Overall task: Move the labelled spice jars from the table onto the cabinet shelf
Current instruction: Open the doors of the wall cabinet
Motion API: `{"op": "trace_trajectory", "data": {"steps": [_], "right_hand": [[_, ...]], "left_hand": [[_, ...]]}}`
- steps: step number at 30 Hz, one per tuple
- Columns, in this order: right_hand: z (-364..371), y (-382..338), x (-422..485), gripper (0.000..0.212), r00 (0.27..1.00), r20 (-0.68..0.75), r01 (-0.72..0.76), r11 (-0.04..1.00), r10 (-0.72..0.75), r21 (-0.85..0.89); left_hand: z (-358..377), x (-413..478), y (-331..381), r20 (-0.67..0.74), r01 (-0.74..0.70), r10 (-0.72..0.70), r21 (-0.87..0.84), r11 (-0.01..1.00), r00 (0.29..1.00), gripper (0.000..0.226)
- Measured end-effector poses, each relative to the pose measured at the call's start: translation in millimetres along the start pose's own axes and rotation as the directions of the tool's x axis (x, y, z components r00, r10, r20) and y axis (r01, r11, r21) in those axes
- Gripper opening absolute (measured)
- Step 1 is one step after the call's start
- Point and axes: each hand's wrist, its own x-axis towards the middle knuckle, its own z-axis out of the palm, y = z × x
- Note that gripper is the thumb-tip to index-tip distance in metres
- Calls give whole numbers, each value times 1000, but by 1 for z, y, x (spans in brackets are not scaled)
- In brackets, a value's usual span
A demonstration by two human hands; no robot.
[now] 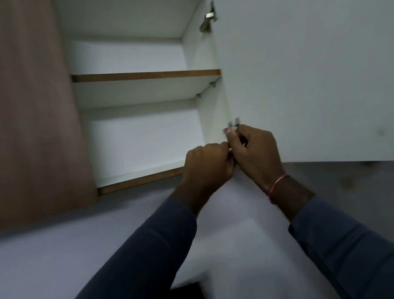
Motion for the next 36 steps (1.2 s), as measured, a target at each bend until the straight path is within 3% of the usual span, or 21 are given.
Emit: {"op": "trace_trajectory", "data": {"steps": [4,6,9,11,15,20,25,31,36], "right_hand": [[82,-60,-21,42,988,152,-44,984,18,170],[118,-91,-27,36,962,270,-128,952,50,278],[168,-135,-37,17,884,458,-292,873,92,390],[193,-153,-44,30,841,537,-303,876,60,376],[228,-182,-49,48,840,542,-228,910,4,347],[253,-195,-45,68,840,527,-374,841,129,391],[256,-188,-39,47,797,586,-460,778,150,427],[237,-190,-48,41,801,570,-504,716,180,482],[196,-206,-70,28,862,498,-431,658,96,618]], "left_hand": [[-14,-34,-93,-145,197,-168,219,956,975,14],[-24,-50,-141,-170,278,-232,334,901,958,25],[-49,-79,-200,-77,405,-415,437,803,906,52],[-60,-94,-224,-45,465,-493,414,782,869,54],[-76,-115,-254,30,401,-451,407,821,892,57],[-71,-123,-260,125,305,-420,510,804,899,86],[-76,-124,-256,167,309,-436,491,814,884,79],[-98,-127,-237,195,374,-464,369,851,864,64],[-138,-140,-197,26,495,-506,175,851,862,54]]}}
